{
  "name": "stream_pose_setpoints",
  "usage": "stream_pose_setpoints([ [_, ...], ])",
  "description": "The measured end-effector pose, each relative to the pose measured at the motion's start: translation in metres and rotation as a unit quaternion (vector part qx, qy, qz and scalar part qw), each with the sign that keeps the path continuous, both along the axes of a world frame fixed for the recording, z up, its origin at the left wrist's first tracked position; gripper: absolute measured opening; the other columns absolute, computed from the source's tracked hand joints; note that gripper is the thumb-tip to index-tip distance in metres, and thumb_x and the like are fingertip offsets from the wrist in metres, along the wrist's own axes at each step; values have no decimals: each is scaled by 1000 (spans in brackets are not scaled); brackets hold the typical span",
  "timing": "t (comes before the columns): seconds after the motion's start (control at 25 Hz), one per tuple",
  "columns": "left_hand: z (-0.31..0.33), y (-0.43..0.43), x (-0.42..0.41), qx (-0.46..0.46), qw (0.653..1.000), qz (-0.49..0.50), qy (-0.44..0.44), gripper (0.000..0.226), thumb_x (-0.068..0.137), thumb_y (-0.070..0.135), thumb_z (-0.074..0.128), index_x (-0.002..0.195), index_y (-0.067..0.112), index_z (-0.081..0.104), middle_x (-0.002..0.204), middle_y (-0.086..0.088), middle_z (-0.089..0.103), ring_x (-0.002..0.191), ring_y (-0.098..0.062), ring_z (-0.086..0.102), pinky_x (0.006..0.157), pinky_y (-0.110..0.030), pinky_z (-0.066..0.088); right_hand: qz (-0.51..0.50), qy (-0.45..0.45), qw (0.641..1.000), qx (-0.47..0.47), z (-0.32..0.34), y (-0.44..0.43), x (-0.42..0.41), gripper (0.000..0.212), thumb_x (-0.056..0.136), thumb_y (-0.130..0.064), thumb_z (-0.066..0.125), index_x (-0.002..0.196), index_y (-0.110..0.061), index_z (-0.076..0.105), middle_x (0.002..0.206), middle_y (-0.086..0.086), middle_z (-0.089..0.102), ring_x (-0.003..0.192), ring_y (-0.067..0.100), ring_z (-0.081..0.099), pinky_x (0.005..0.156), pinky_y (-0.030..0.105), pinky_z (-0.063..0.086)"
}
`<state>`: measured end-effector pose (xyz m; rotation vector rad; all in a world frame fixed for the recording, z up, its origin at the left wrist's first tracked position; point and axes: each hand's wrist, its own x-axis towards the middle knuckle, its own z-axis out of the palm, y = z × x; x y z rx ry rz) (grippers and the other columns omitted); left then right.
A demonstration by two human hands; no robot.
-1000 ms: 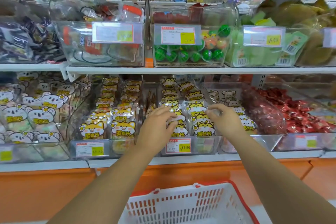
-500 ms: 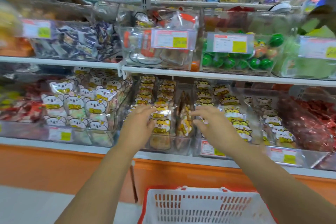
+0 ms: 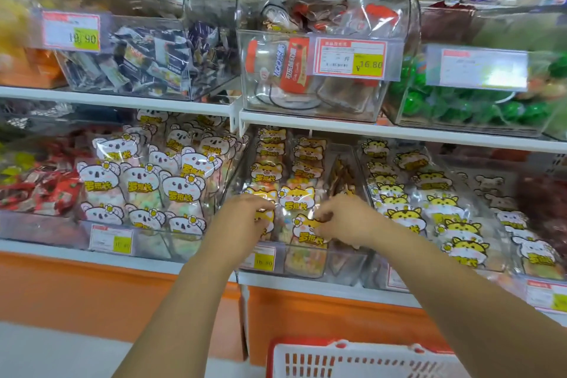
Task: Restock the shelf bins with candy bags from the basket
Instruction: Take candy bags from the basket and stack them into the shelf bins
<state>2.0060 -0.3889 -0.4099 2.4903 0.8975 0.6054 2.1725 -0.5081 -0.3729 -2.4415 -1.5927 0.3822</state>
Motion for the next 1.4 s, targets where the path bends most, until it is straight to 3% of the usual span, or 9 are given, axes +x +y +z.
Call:
stream_pose_setpoints([
  [0.12, -3, 6, 0, -4, 1000, 11, -12, 45, 95, 16, 58, 138, 30, 51, 136, 1, 55, 124, -17, 51, 99, -33, 44, -97, 112, 982, 114, 13, 14, 9, 30, 91, -45, 59, 106, -19, 66, 88, -9, 60, 72, 7, 54, 53, 15, 38],
  [0.24, -4, 7, 3, 18, 1000, -5, -2, 48, 100, 20, 50, 147, 26, 41, 149, 2, 41, 138, -16, 33, 109, -28, 29, -133, 71, 986, 64, 6, 38, 8, 55, 89, -43, 64, 131, -12, 48, 114, 3, 60, 99, 22, 60, 74, 27, 49],
  [0.4, -4, 9, 6, 45, 996, -23, 68, 37, 102, 16, 44, 138, 15, 51, 143, -3, 48, 133, -20, 38, 102, -26, 32, -107, -29, 994, 6, -7, 51, 12, 20, 85, -32, 70, 98, -24, 56, 126, 5, 62, 108, 26, 60, 80, 31, 49],
  [0.6, 2, 12, 0, 11, 999, -2, -40, 48, 98, 13, 54, 144, 23, 44, 151, 5, 39, 135, -14, 39, 106, -22, 30, -31, -78, 993, 84, 7, 62, 8, 36, 87, -42, 64, 120, -28, 62, 117, 3, 64, 114, 25, 56, 94, 33, 46],
  [0.76, 7, 12, -9, 36, 994, 45, -93, 49, 97, 13, 56, 144, 23, 45, 148, 6, 44, 133, -12, 41, 105, -20, 30, 19, -126, 991, -32, -5, 88, -11, 31, 86, -62, 54, 106, -41, 65, 121, 6, 50, 121, 30, 38, 99, 41, 34],
  [0.96, 1, 15, -15, 53, 996, 31, -61, 51, 97, 14, 56, 146, 21, 42, 151, 4, 40, 138, -13, 37, 111, -23, 27, 9, 28, 996, 80, -10, 96, -6, 28, 83, -40, 71, 61, -34, 55, 77, -13, 56, 84, 14, 56, 77, 32, 46],
  [1.04, 2, 15, -14, 65, 996, 32, -54, 52, 97, 15, 55, 147, 20, 41, 152, 3, 39, 140, -13, 34, 111, -24, 26, 16, 79, 993, 92, -8, 94, -3, 24, 87, -38, 68, 66, -29, 61, 73, -15, 57, 74, 9, 54, 70, 28, 43],
  [1.2, 1, 12, -7, 99, 995, 23, -5, 50, 102, 27, 46, 150, 23, 33, 158, 6, 28, 145, -12, 22, 114, -25, 21, -41, 62, 992, 103, 2, 102, 6, 31, 96, -38, 54, 113, -15, 66, 107, 3, 68, 85, 17, 58, 68, 28, 46],
  [1.4, -10, 12, 2, 97, 993, -12, 72, 54, 104, 29, 36, 155, 22, 18, 163, 4, 12, 149, -13, 9, 119, -26, 10, -42, -6, 997, -59, 6, 125, 3, 48, 89, -46, 62, 116, -6, 64, 114, 10, 66, 103, 25, 62, 84, 32, 51],
])
